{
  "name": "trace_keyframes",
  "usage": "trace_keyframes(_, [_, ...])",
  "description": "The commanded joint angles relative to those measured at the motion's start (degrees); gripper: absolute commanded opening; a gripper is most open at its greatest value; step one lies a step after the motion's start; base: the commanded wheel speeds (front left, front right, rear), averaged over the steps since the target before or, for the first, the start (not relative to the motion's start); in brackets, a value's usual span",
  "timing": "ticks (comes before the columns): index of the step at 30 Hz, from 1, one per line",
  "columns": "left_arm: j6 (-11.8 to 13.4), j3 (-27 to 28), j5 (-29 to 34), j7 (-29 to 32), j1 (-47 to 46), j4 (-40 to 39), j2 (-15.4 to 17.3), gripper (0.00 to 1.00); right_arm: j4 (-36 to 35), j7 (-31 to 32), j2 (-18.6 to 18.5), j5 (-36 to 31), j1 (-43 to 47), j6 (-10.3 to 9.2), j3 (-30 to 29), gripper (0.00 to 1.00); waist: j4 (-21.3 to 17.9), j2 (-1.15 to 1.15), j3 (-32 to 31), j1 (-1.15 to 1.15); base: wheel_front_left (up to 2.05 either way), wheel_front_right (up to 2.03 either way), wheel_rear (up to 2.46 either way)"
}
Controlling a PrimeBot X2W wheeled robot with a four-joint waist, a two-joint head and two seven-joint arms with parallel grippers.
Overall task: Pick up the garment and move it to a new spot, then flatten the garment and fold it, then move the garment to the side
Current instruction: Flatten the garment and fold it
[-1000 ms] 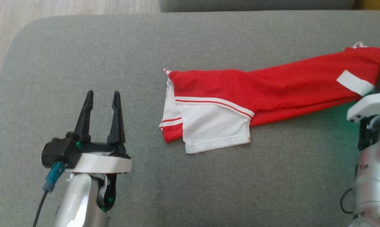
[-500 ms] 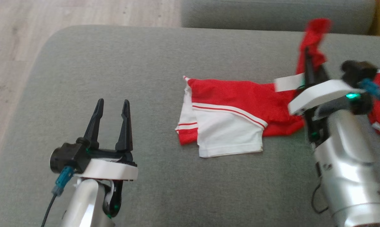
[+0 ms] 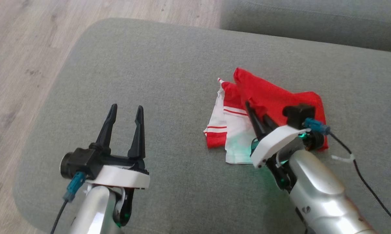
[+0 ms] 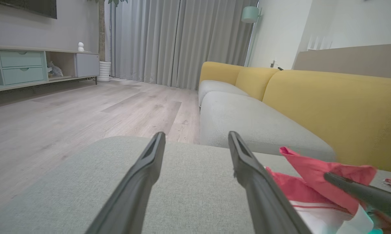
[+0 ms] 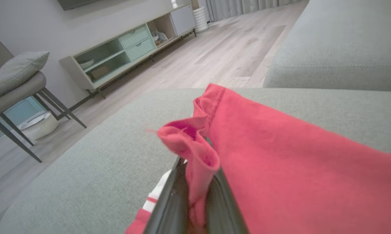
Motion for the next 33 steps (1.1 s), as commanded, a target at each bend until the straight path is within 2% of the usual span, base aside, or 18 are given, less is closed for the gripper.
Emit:
trace_keyframes(1, [0.18, 1.69, -0.34, -0.29, -1.7, -1.53, 0.36, 1.0, -1.15, -0.91, 0.29, 0.43, -1.66, -0.04, 1.63, 0.0, 0.35, 0.0, 0.58, 0.0, 0.0, 0.0, 0.0])
trace_keyframes(13, [0.3, 1.72, -0.91, -0.29, -2.9, -1.58, 0.36, 1.0, 2.06, -1.8, 0.29, 1.98, -3.41, -0.04, 9.57, 0.0, 0.92, 0.0, 2.6, 0.0, 0.0, 0.0, 0.0])
trace_keyframes(14, [0.28, 1.69, -0.92, -0.29, -2.9, -1.55, 0.36, 1.0, 1.88, -1.81, 0.29, 2.12, -3.53, -0.04, 10.42, 0.11, 0.96, 0.0, 2.61, 0.0, 0.0, 0.0, 0.0])
trace_keyframes(15, [0.25, 1.64, -0.95, -0.29, -2.91, -1.47, 0.36, 1.0, 1.13, -1.39, 0.29, 3.29, -3.34, -0.04, 11.62, 0.96, 0.99, 0.0, 2.64, 0.0, 0.0, 0.0, 0.0])
trace_keyframes(16, [0.23, 1.62, -1.0, -0.29, -2.91, -1.4, 0.36, 1.0, 0.51, -1.01, 0.29, 4.11, -3.37, -0.04, 12.85, 1.0, 0.99, 0.0, 2.65, 0.0, 0.0, 0.0, 0.0])
trace_keyframes(20, [0.2, 1.95, -1.02, -0.29, -2.93, -1.05, 0.36, 1.0, -1.62, -1.14, 0.29, 6.23, -4.45, -0.04, 15.64, 1.0, 0.48, 0.0, 2.59, 0.0, 0.0, 0.0, 0.0])
trace_keyframes(26, [0.25, 2.69, -0.82, -0.29, -2.91, -1.01, 0.36, 1.0, -3.34, -3.4, 0.29, 6.89, -6.44, -0.04, 15.12, 1.0, -1.24, 0.0, 2.0, 0.0, 0.0, 0.0, 0.0])
trace_keyframes(30, [0.32, 3.33, -0.6, -0.29, -2.67, -1.42, 0.36, 1.0, -2.05, -5.2, 0.29, 3.58, -7.82, -0.04, 8.97, 1.0, -3.16, 0.0, 1.38, 0.0, 0.0, 0.0, 0.0])
trace_keyframes(33, [0.35, 3.84, -0.33, -0.29, -2.5, -1.87, 0.36, 1.0, -2.16, -5.53, 0.29, -3.01, -7.98, -0.04, 0.08, 1.0, -4.7, 0.0, 1.09, 0.0, 0.0, 0.0, 0.0])
